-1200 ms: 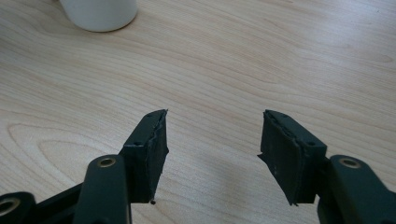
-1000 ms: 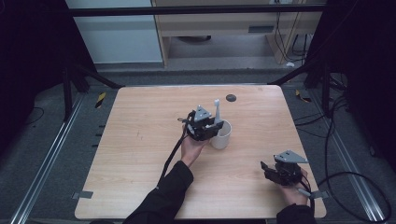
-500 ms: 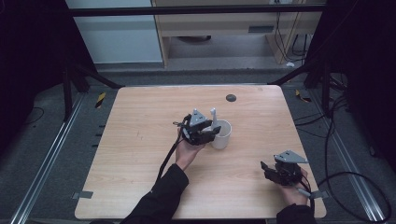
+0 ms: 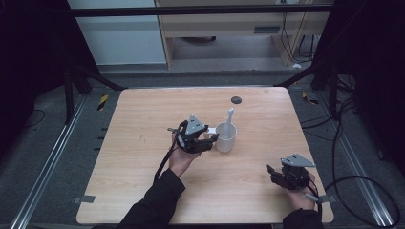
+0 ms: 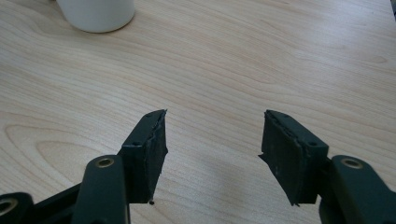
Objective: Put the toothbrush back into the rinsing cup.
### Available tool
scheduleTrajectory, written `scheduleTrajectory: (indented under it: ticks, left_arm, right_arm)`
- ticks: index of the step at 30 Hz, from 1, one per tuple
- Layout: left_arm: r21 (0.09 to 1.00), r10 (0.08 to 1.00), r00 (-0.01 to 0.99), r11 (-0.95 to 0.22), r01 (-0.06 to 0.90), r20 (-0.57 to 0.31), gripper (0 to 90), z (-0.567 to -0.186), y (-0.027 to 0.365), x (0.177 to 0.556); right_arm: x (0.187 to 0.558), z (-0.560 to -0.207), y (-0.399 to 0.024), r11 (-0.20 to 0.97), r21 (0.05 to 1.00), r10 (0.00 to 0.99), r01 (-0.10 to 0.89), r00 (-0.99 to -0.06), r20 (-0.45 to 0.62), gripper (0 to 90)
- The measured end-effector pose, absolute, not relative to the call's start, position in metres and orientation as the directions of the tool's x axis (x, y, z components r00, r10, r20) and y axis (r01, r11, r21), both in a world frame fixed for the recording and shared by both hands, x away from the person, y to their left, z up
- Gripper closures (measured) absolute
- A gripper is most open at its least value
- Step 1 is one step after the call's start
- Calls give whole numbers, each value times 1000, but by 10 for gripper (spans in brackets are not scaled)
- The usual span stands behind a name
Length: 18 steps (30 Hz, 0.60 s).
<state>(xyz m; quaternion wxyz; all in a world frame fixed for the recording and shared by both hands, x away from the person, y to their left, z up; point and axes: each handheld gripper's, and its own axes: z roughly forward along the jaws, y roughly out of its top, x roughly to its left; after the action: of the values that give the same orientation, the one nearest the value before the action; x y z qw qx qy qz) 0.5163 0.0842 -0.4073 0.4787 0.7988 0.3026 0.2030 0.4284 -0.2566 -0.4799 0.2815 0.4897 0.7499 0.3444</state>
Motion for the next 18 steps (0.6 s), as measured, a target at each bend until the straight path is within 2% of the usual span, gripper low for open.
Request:
scheduleTrajectory:
  ticks: [11, 18]
  left_arm:
    - [859, 701, 708, -414, 302, 89, 407, -412, 130, 496]
    - [841, 730, 678, -415, 347, 80, 395, -426, 165, 482]
  right_arm:
    - [427, -481, -257, 279, 793, 931, 541, -355, -85, 377]
    - [428, -482, -256, 282, 791, 930, 542, -356, -88, 359]
